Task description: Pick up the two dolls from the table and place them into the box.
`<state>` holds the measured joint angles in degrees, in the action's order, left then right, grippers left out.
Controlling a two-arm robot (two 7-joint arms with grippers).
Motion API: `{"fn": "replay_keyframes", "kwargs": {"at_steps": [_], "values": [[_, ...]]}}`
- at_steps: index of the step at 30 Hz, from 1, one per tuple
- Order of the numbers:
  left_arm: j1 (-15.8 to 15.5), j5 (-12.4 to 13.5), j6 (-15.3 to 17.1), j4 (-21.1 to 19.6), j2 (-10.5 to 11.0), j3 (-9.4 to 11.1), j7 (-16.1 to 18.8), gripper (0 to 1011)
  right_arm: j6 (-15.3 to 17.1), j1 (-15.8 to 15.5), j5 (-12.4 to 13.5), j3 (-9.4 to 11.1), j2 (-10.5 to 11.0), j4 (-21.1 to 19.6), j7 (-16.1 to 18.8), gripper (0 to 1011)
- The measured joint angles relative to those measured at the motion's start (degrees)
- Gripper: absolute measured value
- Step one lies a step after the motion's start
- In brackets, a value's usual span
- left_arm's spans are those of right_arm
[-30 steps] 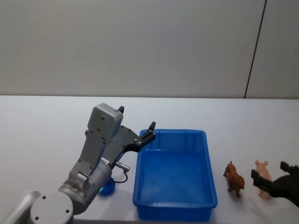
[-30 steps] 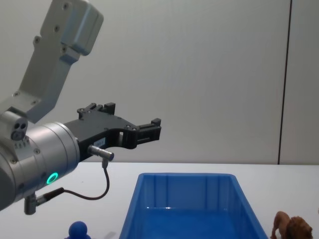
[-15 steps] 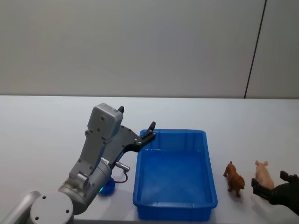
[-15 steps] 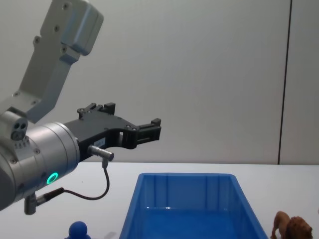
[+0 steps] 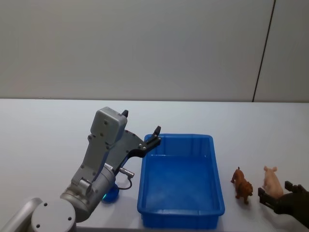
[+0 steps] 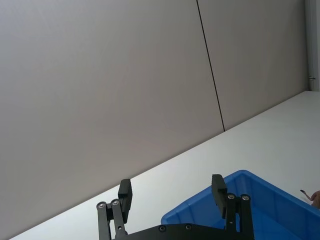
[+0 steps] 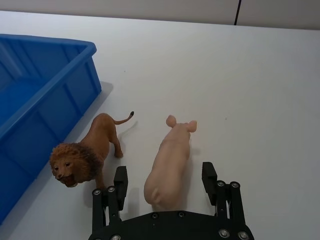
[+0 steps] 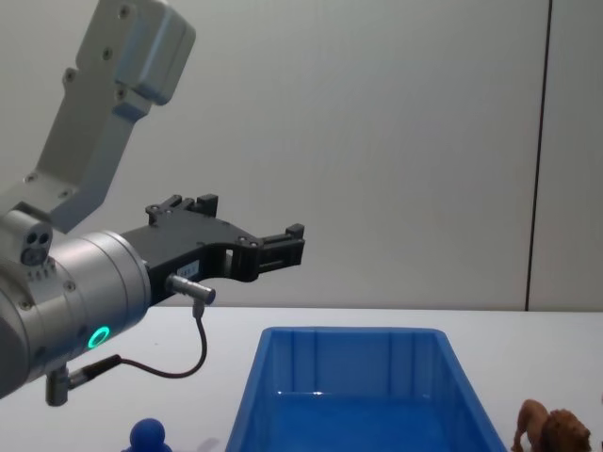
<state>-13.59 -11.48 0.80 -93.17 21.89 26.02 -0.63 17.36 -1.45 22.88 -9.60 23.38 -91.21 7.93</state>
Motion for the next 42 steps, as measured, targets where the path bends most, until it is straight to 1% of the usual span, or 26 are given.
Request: {"fn": "replay_keyframes", "kwargs": {"at_steps": [5,7,8,9,15,17,18,19,26,34,38,42], "values": [[0.0,0.0,0.0,0.0,0.0,0.0,0.0,1003,0.4,0.6,0.0,-0.2,-0.5,1.1,0.3,819],[0.0,0.0,0.0,0.0,0.0,0.0,0.0,1003,0.5,0.7,0.1,-0.3,-0.6,1.3,0.5,746],[0.0,0.0,0.0,0.0,0.0,0.0,0.0,1003,0.5,0.8,0.1,-0.3,-0.6,1.5,0.5,729],[0.0,0.0,0.0,0.0,0.0,0.0,0.0,1003,0.6,0.9,0.2,-0.3,-0.7,1.6,0.6,675],[0.0,0.0,0.0,0.0,0.0,0.0,0.0,1003,0.6,1.1,0.5,-0.4,-1.0,2.0,0.8,510],[0.0,0.0,0.0,0.0,0.0,0.0,0.0,1003,0.4,1.1,0.5,-0.4,-1.0,2.0,0.8,429],[0.0,0.0,0.0,0.0,0.0,0.0,0.0,1003,0.1,1.1,0.4,-0.4,-1.1,1.9,0.7,419],[0.0,0.0,0.0,0.0,0.0,0.0,0.0,1003,0.1,1.1,0.4,-0.4,-1.1,1.9,0.7,387],[0.0,0.0,0.0,0.0,0.0,0.0,0.0,1003,-1.8,0.8,-0.9,-0.4,-1.0,0.5,-0.4,380],[0.0,0.0,0.0,0.0,0.0,0.0,0.0,1003,-4.3,0.9,-3.7,-0.4,-0.9,-2.3,-1.4,380],[0.0,0.0,0.0,0.0,0.0,0.0,0.0,1003,-5.0,1.7,-5.1,-0.4,-0.9,-3.6,-0.8,380],[0.0,0.0,0.0,0.0,0.0,0.0,0.0,1003,-5.2,2.8,-6.1,-0.5,-1.1,-4.4,0.8,380]]}}
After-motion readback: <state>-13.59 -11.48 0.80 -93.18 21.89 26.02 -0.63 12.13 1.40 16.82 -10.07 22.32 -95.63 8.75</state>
